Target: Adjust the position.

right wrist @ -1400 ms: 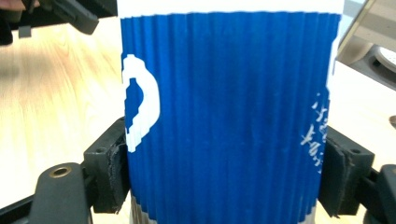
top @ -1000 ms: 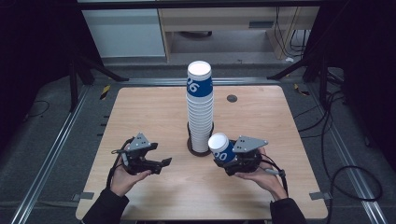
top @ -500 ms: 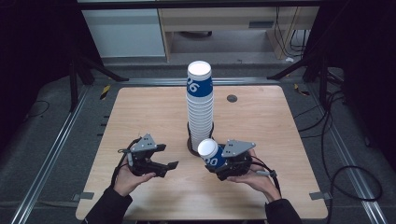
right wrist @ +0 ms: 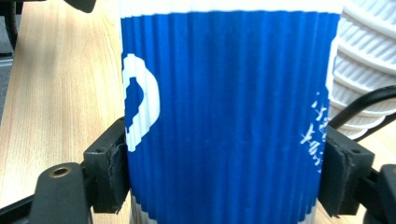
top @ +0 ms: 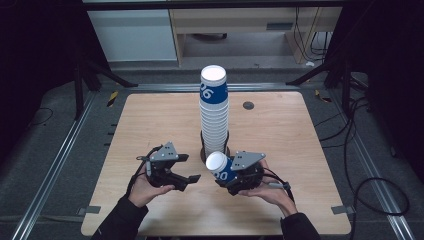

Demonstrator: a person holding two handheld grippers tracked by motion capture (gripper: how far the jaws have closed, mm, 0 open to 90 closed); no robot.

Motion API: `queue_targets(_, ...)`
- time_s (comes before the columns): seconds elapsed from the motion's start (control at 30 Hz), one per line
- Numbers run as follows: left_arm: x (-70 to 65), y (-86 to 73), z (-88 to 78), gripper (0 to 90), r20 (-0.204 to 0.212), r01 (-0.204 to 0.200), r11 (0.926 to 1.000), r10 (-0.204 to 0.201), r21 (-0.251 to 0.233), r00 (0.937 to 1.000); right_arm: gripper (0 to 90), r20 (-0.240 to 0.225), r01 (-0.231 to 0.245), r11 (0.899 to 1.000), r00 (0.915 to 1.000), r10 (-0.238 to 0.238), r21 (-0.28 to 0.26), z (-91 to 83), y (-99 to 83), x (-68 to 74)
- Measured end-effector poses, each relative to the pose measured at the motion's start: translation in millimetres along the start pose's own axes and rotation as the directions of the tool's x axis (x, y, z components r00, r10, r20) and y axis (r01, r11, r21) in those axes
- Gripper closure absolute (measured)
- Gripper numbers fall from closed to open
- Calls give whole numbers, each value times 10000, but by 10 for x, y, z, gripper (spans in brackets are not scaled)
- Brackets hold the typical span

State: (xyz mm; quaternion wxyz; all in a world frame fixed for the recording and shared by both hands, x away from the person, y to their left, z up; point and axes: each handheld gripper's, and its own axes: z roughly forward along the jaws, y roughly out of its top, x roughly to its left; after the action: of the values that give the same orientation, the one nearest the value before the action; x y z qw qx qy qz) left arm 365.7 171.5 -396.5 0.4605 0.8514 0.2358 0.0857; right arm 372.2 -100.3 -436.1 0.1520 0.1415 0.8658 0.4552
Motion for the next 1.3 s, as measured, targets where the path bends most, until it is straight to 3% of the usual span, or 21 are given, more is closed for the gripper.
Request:
queue_targets(0.57,-98,140,146,167,508,-229,9994,215,271,9985,204,-410,588,9977,9975,-575,321,164,107,88)
queue_targets(1.07,-128,116,308,188,879,-328,9954,249,899,9958,205,-672,1077,9921,9924,-1033,643,296,146,181)
queue_targets(1.3,-128,106,325,229,970,-196,9956,107,915,9952,205,-716,1140,9916,9914,-1096,616,304,168,202)
